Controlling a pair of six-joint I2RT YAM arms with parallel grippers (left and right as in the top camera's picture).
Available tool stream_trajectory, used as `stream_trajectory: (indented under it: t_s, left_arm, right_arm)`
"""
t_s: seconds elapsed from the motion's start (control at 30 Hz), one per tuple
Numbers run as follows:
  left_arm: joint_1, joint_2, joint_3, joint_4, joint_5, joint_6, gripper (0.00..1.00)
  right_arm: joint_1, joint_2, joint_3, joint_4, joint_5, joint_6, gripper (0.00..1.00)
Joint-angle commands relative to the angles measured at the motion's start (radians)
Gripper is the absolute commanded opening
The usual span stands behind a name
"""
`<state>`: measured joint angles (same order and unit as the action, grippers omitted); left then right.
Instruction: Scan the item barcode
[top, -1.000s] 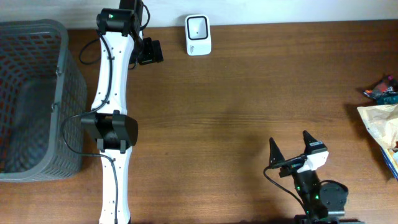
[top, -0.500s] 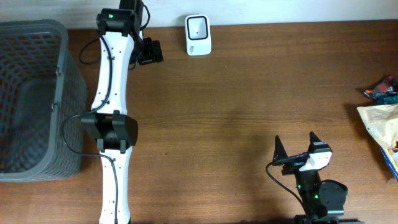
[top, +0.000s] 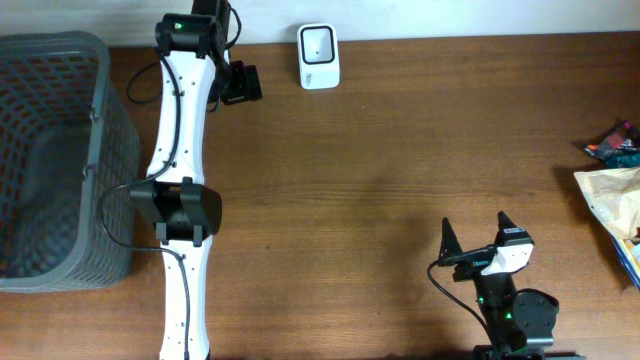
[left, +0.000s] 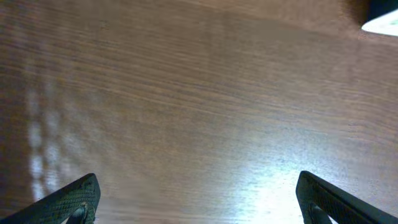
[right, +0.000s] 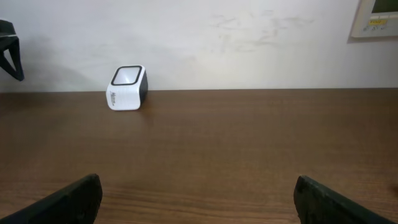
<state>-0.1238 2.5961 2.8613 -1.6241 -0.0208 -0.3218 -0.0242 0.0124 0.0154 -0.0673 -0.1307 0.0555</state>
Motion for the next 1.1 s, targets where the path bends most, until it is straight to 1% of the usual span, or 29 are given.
stream_trajectory:
  t_s: [0.0,0.1,0.13,0.27,0.33,0.4,0.47,0.53,0.6,0.67,0.7,0.77,0.8,0.83,0.87,0.9,0.97,1.0,1.07]
  left_arm:
    - [0.002,-0.013,0.004,-0.037,-0.02,0.0,0.99]
    - [-0.031,-0.065,0.004,-0.021,-0.045,0.001,0.99]
    - [-0.056,-0.095,0.004,-0.017,-0.077,0.001,0.99]
    - [-0.171,-0.208,0.004,0.015,-0.306,0.001,0.99]
    - [-0.179,-0.248,0.003,0.014,-0.296,0.005,0.99]
    - [-0.178,-0.303,0.003,0.01,-0.262,0.072,0.99]
    - [-0.179,-0.357,-0.007,0.014,-0.259,0.084,0.99]
    - [-0.188,-0.418,-0.067,0.06,-0.255,0.093,0.99]
    - [-0.194,-0.491,-0.211,0.15,-0.252,0.135,0.99]
    - [-0.194,-0.605,-0.426,0.263,-0.244,0.143,0.99]
    - [-0.194,-0.665,-0.537,0.332,-0.225,0.169,0.99]
    - [-0.194,-0.873,-0.898,0.615,-0.089,0.319,0.99]
    - [-0.194,-0.943,-1.016,0.703,-0.064,0.364,0.99]
    - [-0.194,-1.082,-1.237,0.83,-0.052,0.423,0.99]
    - [-0.194,-1.143,-1.323,0.871,-0.053,0.435,0.99]
    - [-0.194,-1.244,-1.456,0.922,-0.053,0.452,0.99]
    - [-0.194,-1.411,-1.646,0.988,-0.054,0.452,0.99]
    - [-0.18,-1.547,-1.761,1.012,-0.053,0.451,0.99]
    - [-0.155,-1.795,-1.915,1.011,-0.053,0.451,0.99]
  right_arm:
    - [0.005,-0.009,-0.01,-0.002,0.011,0.001,0.98]
    - [0.005,-0.009,-0.01,-0.002,0.011,0.001,0.98]
    - [0.005,-0.009,-0.01,-0.002,0.011,0.001,0.98]
    - [0.005,-0.009,-0.01,-0.002,0.011,0.001,0.98]
    - [0.005,-0.009,-0.01,-0.002,0.012,0.001,0.98]
    - [0.005,-0.009,-0.01,-0.002,0.011,0.001,0.98]
    - [0.005,-0.009,-0.01,-0.002,0.011,0.001,0.98]
    - [0.005,-0.009,-0.01,-0.002,0.011,0.001,0.98]
    - [0.005,-0.009,-0.01,-0.002,0.011,0.001,0.98]
    - [0.005,-0.009,-0.01,-0.002,0.011,0.001,0.98]
    - [0.005,-0.009,-0.01,-0.002,0.011,0.001,0.98]
    - [0.005,-0.009,-0.01,-0.002,0.011,0.001,0.98]
    - [0.005,-0.009,-0.01,-0.002,0.011,0.001,0.98]
    - [0.005,-0.009,-0.01,-0.002,0.011,0.001,0.98]
    - [0.005,-0.009,-0.01,-0.002,0.011,0.001,0.98]
    - [0.005,-0.009,-0.01,-0.002,0.011,0.001,0.98]
    - [0.005,-0.009,-0.01,-0.002,0.011,0.001,0.98]
    - [0.005,-0.009,-0.01,-0.002,0.011,0.001,0.98]
    - [0.005,-0.009,-0.01,-0.002,0.011,0.001,0.98]
